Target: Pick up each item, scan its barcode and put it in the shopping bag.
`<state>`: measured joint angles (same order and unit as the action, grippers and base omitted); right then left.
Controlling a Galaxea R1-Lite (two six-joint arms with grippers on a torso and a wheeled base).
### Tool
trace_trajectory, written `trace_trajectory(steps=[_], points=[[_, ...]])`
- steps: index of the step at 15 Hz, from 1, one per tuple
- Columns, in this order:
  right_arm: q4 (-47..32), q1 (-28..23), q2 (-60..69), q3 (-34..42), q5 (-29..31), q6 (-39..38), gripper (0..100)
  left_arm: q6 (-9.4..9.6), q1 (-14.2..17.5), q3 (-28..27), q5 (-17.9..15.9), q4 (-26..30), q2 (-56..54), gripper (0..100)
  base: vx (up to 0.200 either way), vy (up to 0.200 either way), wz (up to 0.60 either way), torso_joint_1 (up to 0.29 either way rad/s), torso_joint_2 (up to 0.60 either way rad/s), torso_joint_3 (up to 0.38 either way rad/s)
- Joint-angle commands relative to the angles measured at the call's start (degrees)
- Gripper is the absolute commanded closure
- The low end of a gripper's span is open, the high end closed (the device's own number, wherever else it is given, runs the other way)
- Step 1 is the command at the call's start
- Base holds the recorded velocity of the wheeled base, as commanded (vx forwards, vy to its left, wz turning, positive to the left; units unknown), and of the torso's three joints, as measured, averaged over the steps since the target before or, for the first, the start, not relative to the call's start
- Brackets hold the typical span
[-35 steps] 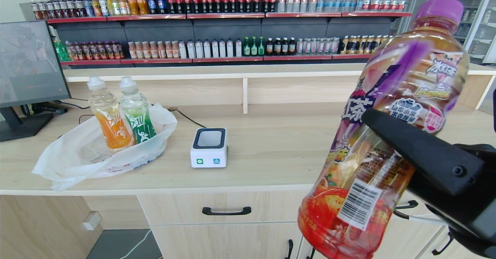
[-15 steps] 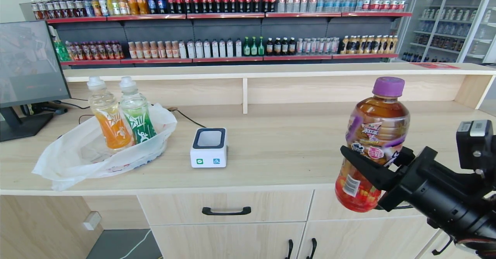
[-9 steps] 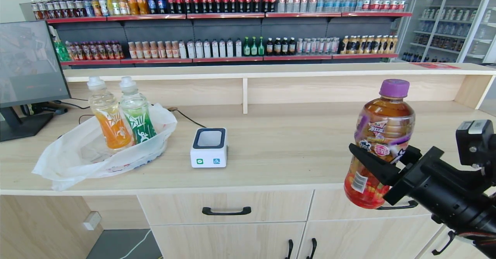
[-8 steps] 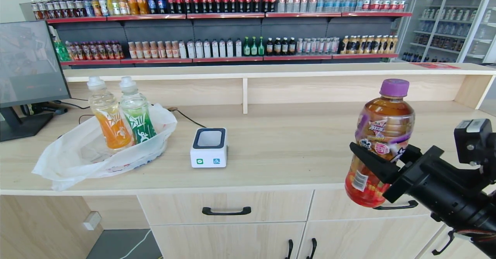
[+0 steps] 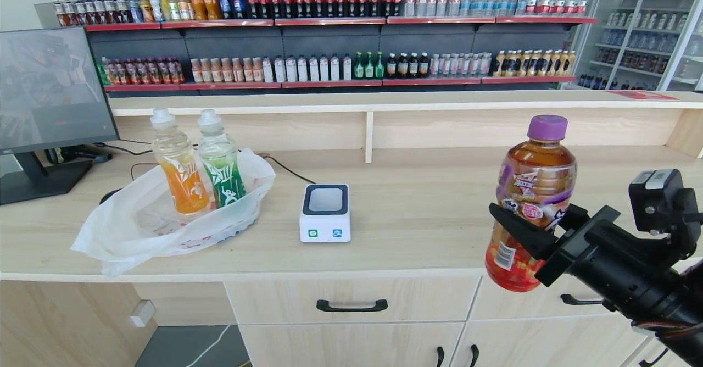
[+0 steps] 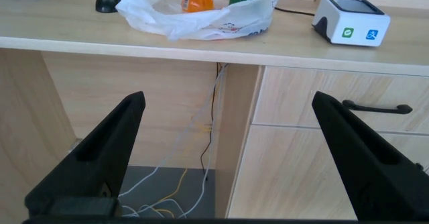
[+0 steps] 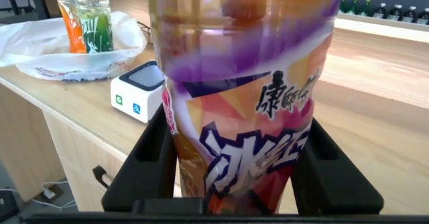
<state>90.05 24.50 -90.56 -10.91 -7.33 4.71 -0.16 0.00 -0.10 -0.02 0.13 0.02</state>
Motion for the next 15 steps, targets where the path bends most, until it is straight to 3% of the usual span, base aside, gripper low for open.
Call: trace_trajectory(steps=[1,15], points=[[-0.05,0.02,-0.23,-0.08,0.03,0.04,100,-0.02,0.0,0.01,0.02,0.04,-0.02,0,0.0,0.2,0.0,-0.012,-0.01,0.002],[-0.05,-1.21,1.53,-0.95,0.91,3.2,100,-0.11,0.0,0.01,-0.06,-0.05,-0.02,0,0.0,0.2,0.0,0.003,0.0,0.002]])
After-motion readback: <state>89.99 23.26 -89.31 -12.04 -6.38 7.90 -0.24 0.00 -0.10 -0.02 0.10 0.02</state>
